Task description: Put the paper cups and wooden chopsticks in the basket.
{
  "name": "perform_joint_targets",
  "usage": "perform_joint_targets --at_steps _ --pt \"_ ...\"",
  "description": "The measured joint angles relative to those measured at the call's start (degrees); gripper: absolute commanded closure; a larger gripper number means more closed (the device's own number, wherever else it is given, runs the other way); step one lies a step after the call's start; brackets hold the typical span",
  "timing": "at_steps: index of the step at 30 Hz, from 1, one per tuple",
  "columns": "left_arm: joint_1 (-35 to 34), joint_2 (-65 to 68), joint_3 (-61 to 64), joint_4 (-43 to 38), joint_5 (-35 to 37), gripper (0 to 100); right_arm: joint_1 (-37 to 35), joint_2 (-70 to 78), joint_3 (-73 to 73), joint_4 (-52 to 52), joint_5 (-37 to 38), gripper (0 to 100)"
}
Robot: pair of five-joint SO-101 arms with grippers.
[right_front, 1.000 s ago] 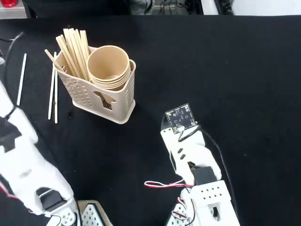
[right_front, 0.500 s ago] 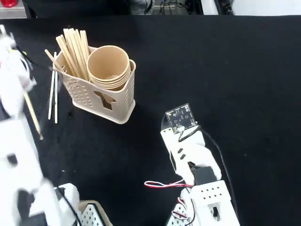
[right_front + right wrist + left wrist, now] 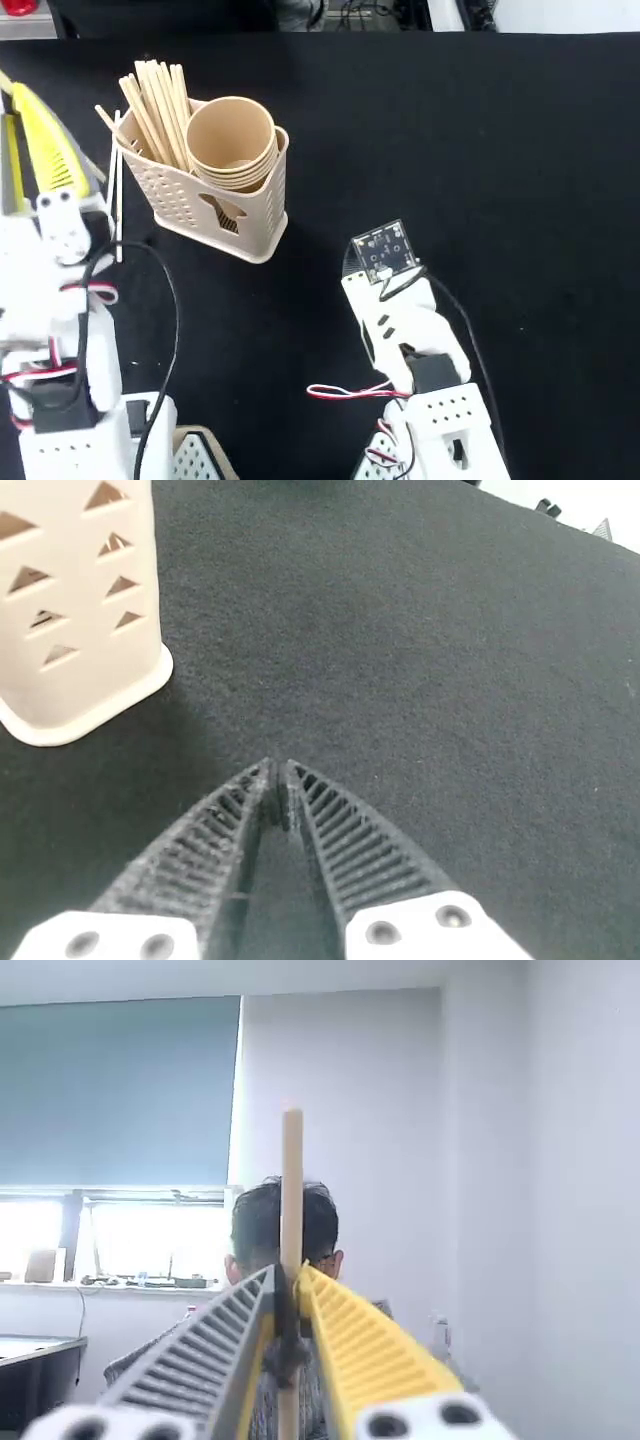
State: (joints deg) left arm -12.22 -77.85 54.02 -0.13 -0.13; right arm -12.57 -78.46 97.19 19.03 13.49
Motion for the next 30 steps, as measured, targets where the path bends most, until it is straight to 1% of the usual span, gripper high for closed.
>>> perform_joint_targets --at_steps 3,6,9,12,19,22,23,26,28,30 --pt "0.44 2.55 -0.09 -3.43 2.46 97 0.00 0.00 0.00 0.00 0.00 98.3" --pt "-0.35 7.21 -3.16 -5.63 6.24 97 0.00 0.00 0.00 0.00 0.00 98.3" --pt "-1.23 12.84 -7.91 -5.71 8.97 97 0.00 0.00 0.00 0.00 0.00 98.3" --pt "-1.23 17.67 -12.13 -4.92 9.93 97 0.00 0.00 0.00 0.00 0.00 98.3" --pt "0.18 30.95 -17.32 -4.92 12.92 97 0.00 0.00 0.00 0.00 0.00 98.3" --pt "0.26 36.92 -17.67 -6.33 14.68 97 0.00 0.00 0.00 0.00 0.00 98.3" --pt "0.35 38.86 -17.67 -6.86 14.86 96 0.00 0.00 0.00 0.00 0.00 98.3" --pt "0.35 44.66 -17.67 -7.21 14.68 87 0.00 0.00 0.00 0.00 0.00 98.3" --pt "0.88 48.26 -17.67 -6.86 12.31 84 0.00 0.00 0.00 0.00 0.00 98.3" --pt "1.32 50.81 -18.20 -3.87 9.58 83 0.00 0.00 0.00 0.00 0.00 98.3"
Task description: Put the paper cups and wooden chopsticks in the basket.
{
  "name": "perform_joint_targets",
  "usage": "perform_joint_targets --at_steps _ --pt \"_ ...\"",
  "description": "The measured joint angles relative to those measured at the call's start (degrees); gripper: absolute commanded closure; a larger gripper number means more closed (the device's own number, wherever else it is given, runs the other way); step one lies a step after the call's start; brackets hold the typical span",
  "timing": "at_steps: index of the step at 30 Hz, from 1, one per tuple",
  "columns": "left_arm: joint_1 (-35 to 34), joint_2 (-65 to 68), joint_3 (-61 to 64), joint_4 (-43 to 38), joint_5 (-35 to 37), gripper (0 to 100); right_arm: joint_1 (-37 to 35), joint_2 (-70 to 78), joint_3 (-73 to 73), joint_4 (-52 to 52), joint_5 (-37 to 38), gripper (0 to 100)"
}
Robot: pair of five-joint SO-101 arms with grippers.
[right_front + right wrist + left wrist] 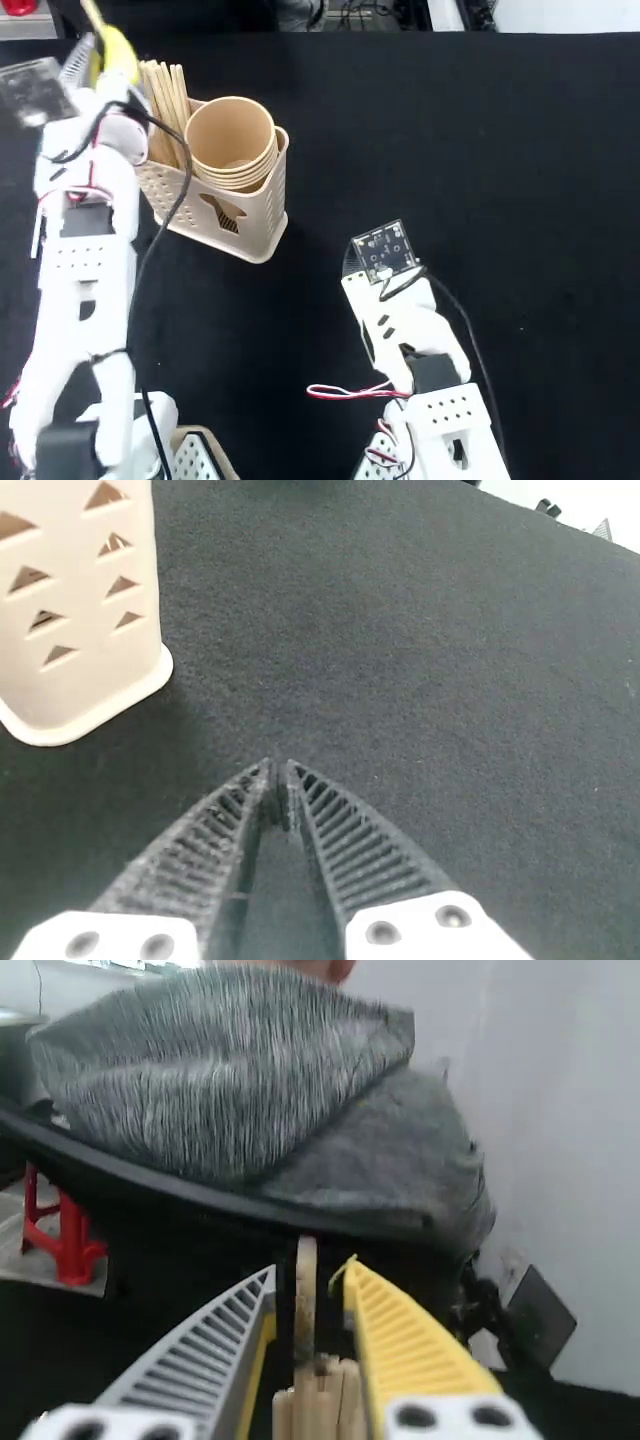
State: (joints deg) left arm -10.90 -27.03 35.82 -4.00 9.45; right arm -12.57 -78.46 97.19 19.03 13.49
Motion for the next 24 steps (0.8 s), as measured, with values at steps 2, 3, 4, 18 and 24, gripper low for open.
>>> perform_joint_targets --at_steps 2,3,4,18,24 --pt "-0.09 0.97 -2.11 5.54 -1.23 82 0.00 0.00 0.00 0.00 0.00 98.3" --pt "-0.18 1.32 -3.96 9.05 -1.41 82 0.00 0.00 0.00 0.00 0.00 98.3" --pt "-0.18 1.67 -6.24 12.75 -1.41 82 0.00 0.00 0.00 0.00 0.00 98.3" --pt "-17.14 13.54 -43.69 65.23 -9.76 82 0.00 0.00 0.00 0.00 0.00 98.3" --pt "-25.67 36.40 -56.09 70.15 -20.31 82 0.00 0.00 0.00 0.00 0.00 98.3"
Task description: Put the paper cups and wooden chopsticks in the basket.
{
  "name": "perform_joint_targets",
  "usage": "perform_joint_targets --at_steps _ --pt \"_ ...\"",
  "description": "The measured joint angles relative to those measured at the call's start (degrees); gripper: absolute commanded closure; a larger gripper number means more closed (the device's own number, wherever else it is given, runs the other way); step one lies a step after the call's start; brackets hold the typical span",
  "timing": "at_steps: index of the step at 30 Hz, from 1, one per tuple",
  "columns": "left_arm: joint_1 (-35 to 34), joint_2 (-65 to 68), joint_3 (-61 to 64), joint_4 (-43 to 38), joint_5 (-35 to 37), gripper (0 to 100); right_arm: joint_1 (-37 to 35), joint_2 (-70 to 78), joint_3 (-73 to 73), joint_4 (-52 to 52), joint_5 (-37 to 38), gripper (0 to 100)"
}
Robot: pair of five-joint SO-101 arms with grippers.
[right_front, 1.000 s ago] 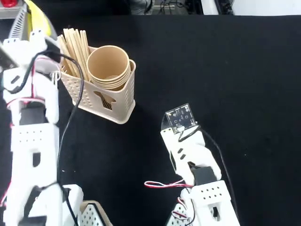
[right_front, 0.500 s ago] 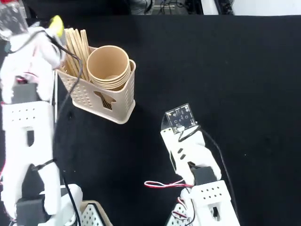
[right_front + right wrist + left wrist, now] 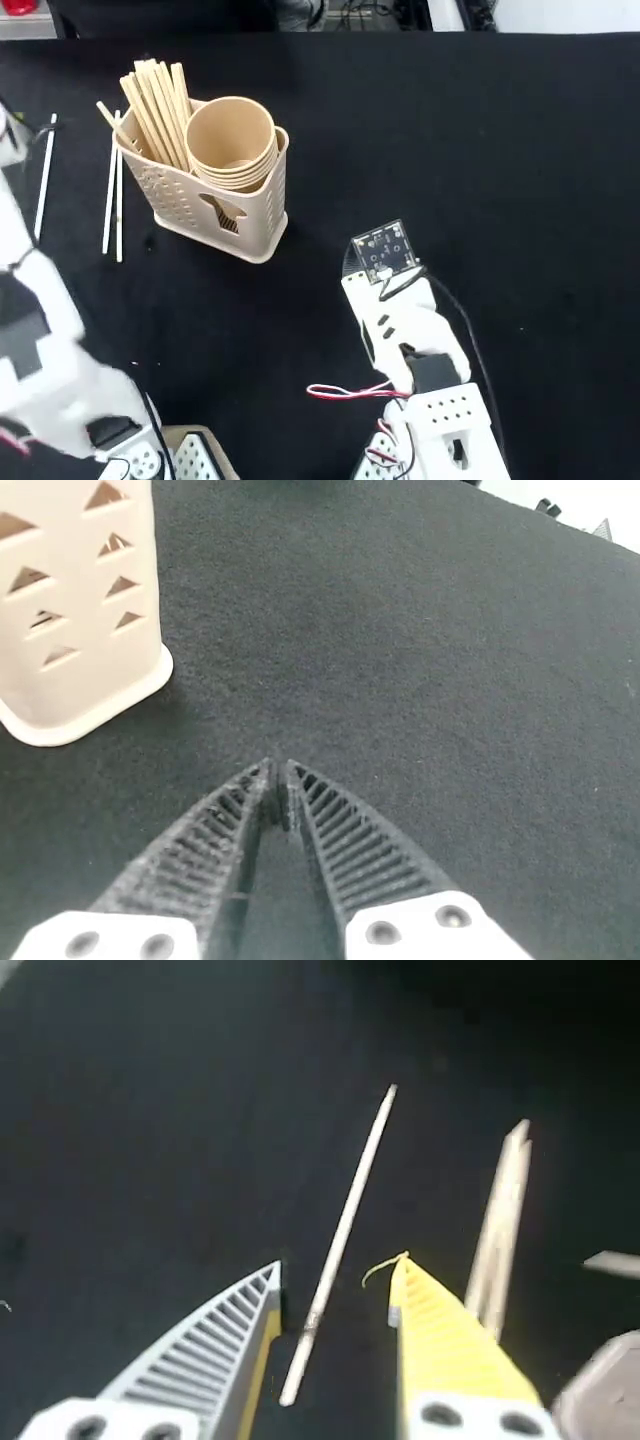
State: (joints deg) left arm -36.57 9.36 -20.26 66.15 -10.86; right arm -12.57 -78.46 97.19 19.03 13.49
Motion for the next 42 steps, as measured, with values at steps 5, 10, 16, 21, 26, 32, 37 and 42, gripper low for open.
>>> perform_joint_targets --at_steps 5,10,16,21,26,32,37,42 --pt "-0.79 23.12 -16.62 5.19 -6.68 82 0.00 0.00 0.00 0.00 0.00 98.3" --pt "-3.25 44.92 -39.47 8.00 -7.56 82 0.00 0.00 0.00 0.00 0.00 98.3" --pt "-4.75 66.20 -62.95 12.92 -11.08 82 0.00 -0.09 0.00 0.00 0.00 98.3" --pt "-4.57 71.65 -73.76 19.78 -12.31 82 0.00 -0.09 0.00 0.00 0.00 98.3" --pt "-4.57 69.36 -73.76 22.95 -9.76 82 0.00 -0.09 0.00 0.00 0.00 98.3" --pt "-3.16 59.43 -73.58 29.98 -4.31 82 0.00 -0.09 0.00 0.00 0.00 98.3" --pt "0.62 54.07 -69.19 31.47 -4.31 82 0.00 -0.09 0.00 0.00 0.00 98.3" --pt "-1.05 55.12 -56.09 22.59 -4.31 82 0.00 -0.09 0.00 0.00 0.00 98.3"
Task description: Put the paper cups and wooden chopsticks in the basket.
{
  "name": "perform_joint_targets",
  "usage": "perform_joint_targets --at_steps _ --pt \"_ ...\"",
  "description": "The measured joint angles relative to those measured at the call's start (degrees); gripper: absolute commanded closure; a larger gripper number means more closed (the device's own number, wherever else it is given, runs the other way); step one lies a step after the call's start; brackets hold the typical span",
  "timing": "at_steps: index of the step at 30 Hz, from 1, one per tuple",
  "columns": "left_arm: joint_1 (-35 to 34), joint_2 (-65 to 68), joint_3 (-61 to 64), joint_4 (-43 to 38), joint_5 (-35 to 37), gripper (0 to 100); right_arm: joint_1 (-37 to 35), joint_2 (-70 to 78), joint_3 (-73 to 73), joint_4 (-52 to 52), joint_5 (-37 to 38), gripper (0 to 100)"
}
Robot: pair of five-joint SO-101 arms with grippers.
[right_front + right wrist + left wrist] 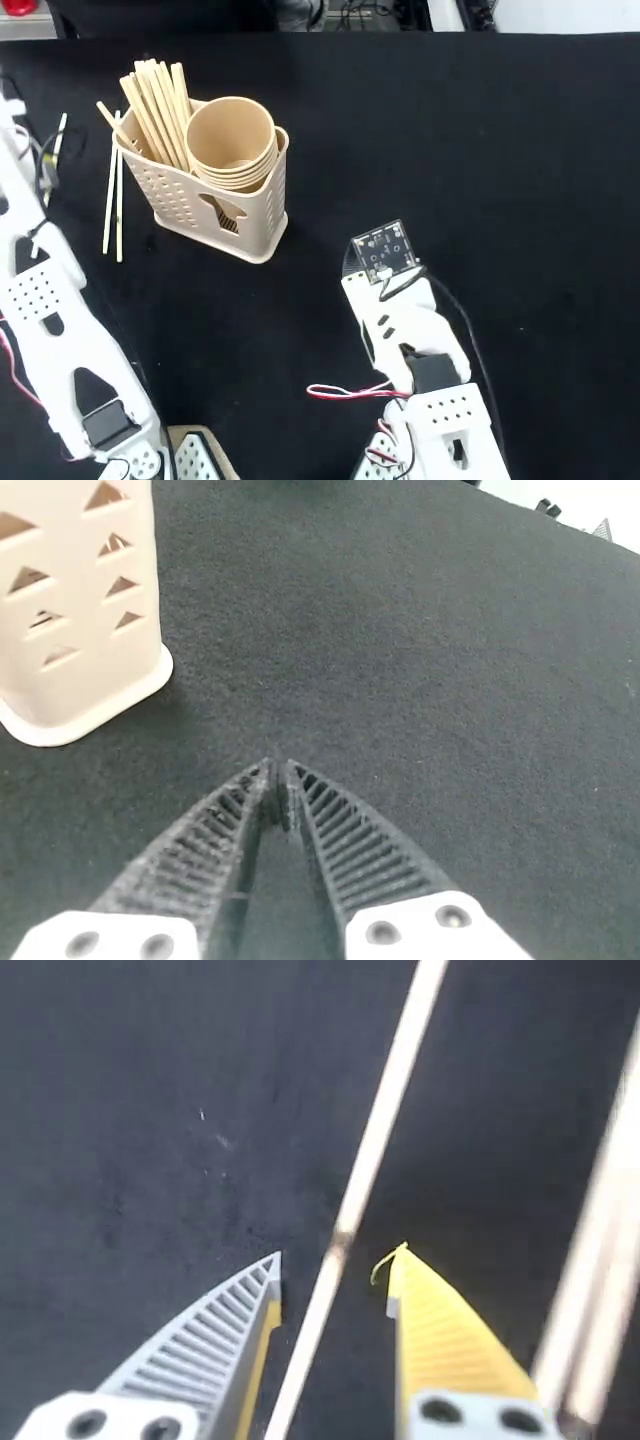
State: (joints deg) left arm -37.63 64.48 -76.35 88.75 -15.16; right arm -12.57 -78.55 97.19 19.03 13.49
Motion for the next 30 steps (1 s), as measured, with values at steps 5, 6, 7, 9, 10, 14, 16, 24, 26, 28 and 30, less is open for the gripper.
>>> perform_joint_targets --at_steps 5,6,7,9,10,14,16,24,26,28,30 --pt "-1.41 2.81 5.98 -5.45 -2.90 87 0.00 0.00 0.00 0.00 0.00 98.3" --pt "-1.23 3.25 4.92 -4.66 -4.22 91 0.00 0.00 0.00 0.00 0.00 98.3" --pt "-0.97 3.25 5.27 -3.78 -5.80 95 0.00 0.00 0.00 0.00 0.00 98.3" --pt "-0.35 3.43 5.36 -2.02 -9.05 97 0.00 0.00 0.00 0.00 0.00 98.3" --pt "-0.18 3.60 5.45 -1.14 -10.55 96 0.00 0.00 0.00 0.00 0.00 98.3" --pt "0.18 4.04 5.45 3.25 -14.42 97 0.00 0.00 0.00 0.00 0.00 98.3" --pt "0.09 3.96 5.45 5.98 -14.95 97 0.00 0.00 0.00 0.00 0.00 98.3" --pt "-0.97 -0.35 9.93 10.81 -11.69 97 0.00 0.00 0.00 0.00 0.00 98.3" --pt "-1.32 -3.78 15.30 11.16 -11.34 97 0.00 0.00 0.00 0.00 0.00 98.3" --pt "-1.58 -8.35 22.51 11.25 -11.25 97 0.00 0.00 0.00 0.00 0.00 98.3" --pt "-1.67 -14.24 31.03 11.25 -11.16 97 0.00 0.00 0.00 0.00 0.00 98.3"
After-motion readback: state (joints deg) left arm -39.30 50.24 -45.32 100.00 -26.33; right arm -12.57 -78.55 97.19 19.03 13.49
